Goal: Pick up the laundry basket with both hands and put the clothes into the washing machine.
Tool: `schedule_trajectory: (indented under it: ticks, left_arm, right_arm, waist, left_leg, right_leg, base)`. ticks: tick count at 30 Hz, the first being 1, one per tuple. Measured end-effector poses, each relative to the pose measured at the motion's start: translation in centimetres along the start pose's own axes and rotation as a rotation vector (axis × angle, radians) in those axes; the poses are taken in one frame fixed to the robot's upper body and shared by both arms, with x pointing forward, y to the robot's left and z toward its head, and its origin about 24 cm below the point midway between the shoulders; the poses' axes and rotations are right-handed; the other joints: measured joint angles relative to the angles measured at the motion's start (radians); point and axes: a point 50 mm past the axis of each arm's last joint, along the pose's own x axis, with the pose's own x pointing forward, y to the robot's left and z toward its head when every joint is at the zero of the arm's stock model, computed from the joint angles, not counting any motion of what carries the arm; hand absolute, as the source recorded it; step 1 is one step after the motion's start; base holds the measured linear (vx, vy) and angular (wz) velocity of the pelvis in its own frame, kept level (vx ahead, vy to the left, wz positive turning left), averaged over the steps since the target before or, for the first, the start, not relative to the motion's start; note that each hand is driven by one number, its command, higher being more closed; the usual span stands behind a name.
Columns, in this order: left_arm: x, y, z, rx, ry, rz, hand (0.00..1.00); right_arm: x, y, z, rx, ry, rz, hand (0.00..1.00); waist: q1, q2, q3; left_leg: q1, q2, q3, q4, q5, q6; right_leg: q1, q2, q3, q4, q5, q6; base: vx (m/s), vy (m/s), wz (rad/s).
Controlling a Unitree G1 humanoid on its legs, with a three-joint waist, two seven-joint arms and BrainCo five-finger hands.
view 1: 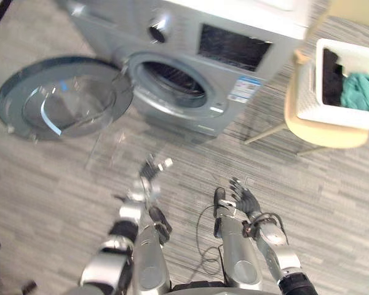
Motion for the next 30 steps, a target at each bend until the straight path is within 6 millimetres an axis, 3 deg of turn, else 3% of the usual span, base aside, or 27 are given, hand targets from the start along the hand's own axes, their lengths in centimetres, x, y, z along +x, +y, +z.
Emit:
schedule_trajectory:
  ticks: [1, 2, 4, 5, 6, 7, 9, 10, 11, 13, 14, 15, 18, 20, 21, 22, 24, 28, 30]
  left_arm:
    - [-1.0, -1.0, -2.6, -0.001, 0.075, -0.022, 0.00]
    - [-1.3, -1.3, -3.5, -0.005, 0.106, -0.029, 0.00]
    - [-2.3, -1.0, -6.4, -0.022, 0.199, -0.007, 0.00]
    - [-3.4, -0.4, -8.8, -0.037, 0.285, 0.033, 0.00]
    - [-4.5, 0.2, -10.9, -0.045, 0.366, 0.063, 0.00]
    - [-5.9, 1.2, -13.1, -0.063, 0.449, 0.116, 0.00]
    - [-7.6, 1.8, -15.5, -0.150, 0.559, 0.201, 0.00]
    - [-8.4, 2.2, -16.4, -0.207, 0.595, 0.256, 0.00]
    - [-8.6, 2.3, -16.6, -0.222, 0.603, 0.274, 0.00]
    - [-10.6, 2.2, -18.5, -0.317, 0.663, 0.318, 0.00]
    - [-11.1, 2.1, -18.9, -0.334, 0.677, 0.320, 0.00]
    - [-11.3, 1.8, -19.1, -0.369, 0.687, 0.325, 0.00]
    - [-11.5, 1.2, -19.3, -0.419, 0.701, 0.342, 0.00]
    - [-11.5, 1.1, -19.3, -0.459, 0.704, 0.372, 0.00]
    - [-11.4, 1.3, -19.1, -0.476, 0.692, 0.397, 0.00]
    - [-11.3, 1.1, -19.1, -0.491, 0.683, 0.400, 0.00]
    - [-11.3, 1.1, -18.9, -0.504, 0.665, 0.415, 0.00]
    - [-11.7, 1.2, -19.0, -0.491, 0.649, 0.425, 0.00]
    - [-12.1, 1.1, -19.3, -0.481, 0.653, 0.419, 0.00]
  right_arm:
    - [-0.3, -1.4, -0.6, 0.000, 0.028, -0.080, 0.00]
    - [-0.5, -2.0, -1.0, 0.000, 0.042, -0.113, 0.00]
    - [-0.9, -3.8, -1.4, 0.024, 0.060, -0.232, 0.00]
    - [-1.2, -4.7, -1.5, 0.053, 0.057, -0.315, 0.00]
    - [-1.6, -5.2, -1.6, 0.056, 0.060, -0.379, 0.00]
    - [-2.2, -5.9, -1.4, 0.049, 0.041, -0.444, 0.00]
    - [-2.3, -6.7, 0.4, 0.034, -0.034, -0.521, 0.00]
    - [-2.4, -7.2, 1.5, 0.048, -0.088, -0.579, 0.00]
    - [-2.6, -7.7, 1.9, 0.047, -0.107, -0.609, 0.00]
    - [-2.6, -8.1, 2.5, 0.043, -0.133, -0.662, 0.00]
    - [-2.3, -8.0, 2.9, 0.041, -0.146, -0.660, 0.00]
    - [-2.1, -8.1, 4.4, 0.036, -0.200, -0.673, 0.00]
    - [-2.3, -7.9, 6.0, 0.035, -0.273, -0.670, 0.00]
    - [-2.8, -8.0, 6.9, 0.029, -0.320, -0.681, 0.00]
    - [-3.1, -8.0, 7.4, 0.013, -0.351, -0.689, 0.00]
    - [-3.6, -8.4, 7.7, -0.022, -0.374, -0.705, 0.00]
    - [-3.6, -8.7, 8.2, -0.071, -0.384, -0.702, 0.00]
    - [-3.1, -8.4, 9.1, -0.104, -0.414, -0.661, 0.00]
    - [-2.4, -7.6, 10.6, -0.103, -0.467, -0.624, 0.00]
  waist:
    - [-0.017, 0.009, -0.005]
    - [-0.019, 0.012, -0.007]
    - [-0.016, 0.019, -0.010]
    - [-0.012, 0.024, -0.022]
    - [-0.013, 0.017, -0.052]
    - [-0.014, 0.021, -0.090]
    - [-0.011, 0.057, -0.148]
    - [-0.012, 0.063, -0.175]
    - [-0.012, 0.059, -0.184]
    - [-0.001, 0.043, -0.256]
    - [0.000, 0.023, -0.276]
    - [0.000, 0.049, -0.289]
    - [0.003, 0.077, -0.302]
    - [0.007, 0.074, -0.300]
    - [0.017, 0.067, -0.297]
    - [0.023, 0.065, -0.296]
    - [0.031, 0.063, -0.294]
    - [0.060, 0.076, -0.295]
    - [0.074, 0.082, -0.292]
  left_leg:
    - [0.014, 0.016, 0.024, 0.047, -0.046, -0.001]
    - [0.021, 0.024, 0.032, 0.070, -0.063, 0.000]
    - [0.077, 0.046, 0.080, 0.066, -0.086, 0.019]
    - [0.127, 0.067, 0.117, 0.060, -0.084, 0.018]
    - [0.148, 0.067, 0.130, 0.071, -0.087, 0.005]
    - [0.165, 0.068, 0.137, 0.096, -0.105, -0.006]
    - [0.173, 0.102, 0.163, 0.057, -0.086, 0.003]
    - [0.187, 0.111, 0.193, 0.021, -0.060, -0.010]
    - [0.203, 0.106, 0.204, 0.002, -0.049, -0.014]
    - [0.248, 0.099, 0.269, -0.040, -0.018, -0.044]
    - [0.260, 0.104, 0.291, -0.040, -0.014, -0.052]
    - [0.278, 0.148, 0.315, -0.037, 0.012, -0.086]
    - [0.323, 0.219, 0.319, -0.036, 0.068, -0.083]
    - [0.349, 0.293, 0.313, 0.074, 0.114, -0.005]
    - [0.328, 0.328, 0.249, 0.187, 0.112, 0.072]
    - [0.283, 0.297, 0.120, 0.268, 0.059, 0.052]
    - [0.215, 0.217, -0.001, 0.316, -0.001, 0.040]
    - [0.087, 0.061, -0.014, 0.219, -0.035, 0.061]
    - [0.030, -0.013, -0.016, 0.122, -0.034, 0.061]
  right_leg:
    - [0.001, 0.007, 0.026, 0.010, -0.002, 0.006]
    - [0.002, 0.007, 0.026, 0.018, -0.007, 0.002]
    - [0.034, -0.022, -0.084, 0.024, -0.063, -0.086]
    - [0.036, -0.055, -0.190, 0.149, -0.076, -0.125]
    - [0.053, -0.077, -0.245, 0.212, -0.111, -0.136]
    - [0.077, -0.072, -0.275, 0.182, -0.107, -0.098]
    - [0.124, -0.004, -0.247, 0.012, -0.009, -0.089]
    - [0.127, -0.022, -0.299, 0.066, -0.070, -0.127]
    - [0.122, -0.053, -0.353, 0.141, -0.117, -0.127]
    - [0.153, -0.146, -0.499, 0.245, -0.207, -0.068]
    - [0.161, -0.154, -0.517, 0.231, -0.218, -0.032]
    - [0.172, -0.064, -0.490, 0.158, -0.210, -0.051]
    - [0.196, 0.059, -0.426, 0.070, -0.180, -0.093]
    - [0.226, 0.128, -0.359, 0.038, -0.178, -0.124]
    - [0.263, 0.156, -0.309, 0.004, -0.174, -0.138]
    - [0.302, 0.170, -0.269, -0.036, -0.165, -0.149]
    - [0.355, 0.184, -0.212, -0.090, -0.160, -0.154]
    - [0.429, 0.188, -0.159, -0.172, -0.159, -0.161]
    - [0.436, 0.182, -0.138, -0.181, -0.158, -0.163]
  base:
    - [-0.10, 0.157, -1.05]
    - [-0.10, 0.133, -0.81]
    - [-0.05, 0.072, -0.70]
    - [0.02, 0.029, -0.67]
    - [0.05, 0.048, -0.79]
    - [0.06, 0.023, -0.71]
    - [0.03, -0.021, -0.68]
    - [0.02, -0.050, -0.36]
    - [0.02, -0.077, -0.36]
    - [0.05, -0.129, -0.63]
    - [0.10, -0.312, -1.12]
    - [0.10, -0.290, -1.02]
    - [0.12, -0.294, -1.12]
    - [0.12, -0.319, -1.36]
    - [0.16, -0.268, -1.25]
    - [0.16, -0.223, -1.16]
    - [0.11, -0.072, -0.94]
    - [0.13, 0.036, -0.59]
    - [0.18, 0.091, -0.33]
